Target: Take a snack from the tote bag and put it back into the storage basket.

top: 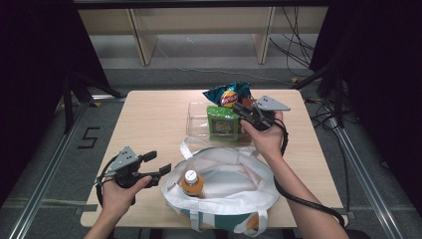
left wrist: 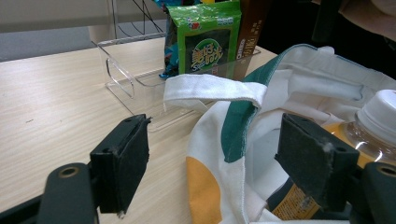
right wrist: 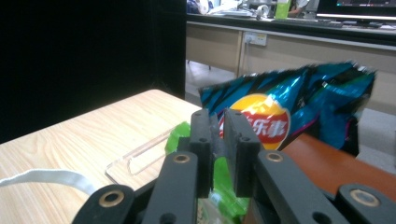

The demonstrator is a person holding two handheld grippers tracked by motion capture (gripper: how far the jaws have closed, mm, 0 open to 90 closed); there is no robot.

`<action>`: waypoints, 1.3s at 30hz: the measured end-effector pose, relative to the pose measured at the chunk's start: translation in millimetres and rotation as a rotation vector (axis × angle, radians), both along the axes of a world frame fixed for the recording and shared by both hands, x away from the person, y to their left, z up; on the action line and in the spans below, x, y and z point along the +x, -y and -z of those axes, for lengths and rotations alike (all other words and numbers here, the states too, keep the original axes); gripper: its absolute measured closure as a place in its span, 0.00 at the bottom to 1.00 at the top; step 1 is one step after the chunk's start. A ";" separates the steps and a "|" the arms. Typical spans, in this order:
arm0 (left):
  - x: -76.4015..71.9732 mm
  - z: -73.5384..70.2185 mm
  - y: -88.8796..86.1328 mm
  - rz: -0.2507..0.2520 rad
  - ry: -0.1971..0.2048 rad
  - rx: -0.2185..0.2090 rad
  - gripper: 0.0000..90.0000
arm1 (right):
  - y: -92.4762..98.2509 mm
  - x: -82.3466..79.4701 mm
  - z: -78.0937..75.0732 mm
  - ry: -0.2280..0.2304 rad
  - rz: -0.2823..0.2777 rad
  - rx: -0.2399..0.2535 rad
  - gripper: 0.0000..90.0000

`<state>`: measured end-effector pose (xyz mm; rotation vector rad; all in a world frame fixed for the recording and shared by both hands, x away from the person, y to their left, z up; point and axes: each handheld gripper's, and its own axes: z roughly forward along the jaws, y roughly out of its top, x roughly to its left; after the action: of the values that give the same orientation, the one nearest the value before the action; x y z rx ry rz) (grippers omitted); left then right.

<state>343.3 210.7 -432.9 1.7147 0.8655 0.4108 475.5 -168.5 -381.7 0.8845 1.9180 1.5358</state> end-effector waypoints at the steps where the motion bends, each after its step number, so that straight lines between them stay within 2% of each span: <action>1: -0.1 -0.1 0.0 0.000 0.001 0.000 0.27 | 1.9 0.6 -2.5 0.005 -0.008 -0.002 0.92; 2: -0.4 -0.2 0.1 -0.002 0.001 -0.001 0.27 | 3.4 1.0 -5.0 0.006 -0.006 0.011 0.92; 5: -0.4 -0.1 -0.4 -0.002 0.002 0.000 0.27 | 10.9 2.5 -12.1 0.029 0.016 -0.006 0.92; 6: -0.3 -0.1 -0.4 -0.003 0.002 0.000 0.27 | 12.2 1.5 -13.1 0.006 0.012 -0.009 0.92; 7: -0.2 0.0 -0.2 -0.002 0.001 0.000 0.27 | 14.9 2.5 -13.9 0.022 0.014 -0.007 0.93; 8: 0.0 0.0 -0.1 -0.001 0.001 0.001 0.27 | 17.4 1.5 -14.6 0.013 0.019 -0.014 0.94; 12: 0.2 0.0 0.4 0.002 -0.001 0.006 0.27 | 22.2 -0.3 -13.0 0.006 0.021 0.004 1.00; 13: -0.6 0.1 1.0 -0.006 -0.010 -0.004 0.27 | 23.8 -0.4 -12.9 0.010 0.022 -0.010 1.00; 14: -0.7 0.0 0.6 -0.005 -0.004 -0.002 0.27 | 25.2 -2.6 -12.7 -0.006 0.033 0.002 1.00; 16: -0.5 0.0 0.0 -0.004 0.001 -0.001 0.27 | 30.4 -1.3 -13.0 0.008 0.030 0.006 1.00; 18: -0.3 0.0 -0.1 -0.004 0.002 0.000 0.27 | 33.7 -3.1 -14.1 -0.008 0.025 0.011 1.00; 22: -0.1 -0.5 0.5 0.003 0.007 -0.009 0.27 | 39.2 -5.6 -14.4 0.008 0.011 0.002 1.00; 24: -0.3 -0.8 0.2 0.002 0.007 -0.006 0.27 | 41.5 -7.3 -14.5 0.001 0.009 0.007 1.00; 25: -1.1 -1.4 -0.2 -0.004 0.005 0.002 0.27 | 42.5 -8.8 -14.8 -0.017 0.011 0.010 1.00; 27: -1.2 -1.5 -0.4 -0.005 0.005 -0.002 0.27 | 44.9 -8.9 -14.5 0.011 0.007 0.002 1.00; 28: -1.2 -1.6 -0.5 -0.005 0.005 -0.001 0.27 | 46.2 -10.9 -14.6 0.000 0.015 -0.004 1.00; 32: -1.3 -1.8 -0.3 -0.006 0.006 -0.002 0.27 | 49.8 -11.9 -13.2 0.004 0.004 -0.005 1.00; 34: -1.7 -2.0 0.0 -0.006 0.007 -0.005 0.27 | 51.6 -12.3 -13.4 0.012 0.018 -0.007 1.00; 35: -1.9 -2.2 -0.2 -0.007 0.009 -0.004 0.27 | 52.4 -13.8 -13.5 -0.008 0.020 0.003 1.00; 37: -1.4 -2.1 -0.4 -0.003 0.012 -0.013 0.27 | 54.2 -13.2 -13.1 -0.001 0.010 0.001 1.00; 38: -1.4 -2.2 -0.5 -0.002 0.013 -0.012 0.27 | 55.5 -13.5 -12.8 0.006 0.023 -0.001 1.00; 39: -1.4 -2.3 -0.4 -0.002 0.014 -0.015 0.27 | 56.5 -14.4 -12.6 -0.011 0.014 -0.003 1.00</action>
<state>341.9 211.1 -430.6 1.6957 0.8585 0.4159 461.1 -225.0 -369.2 0.9044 1.9174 1.5227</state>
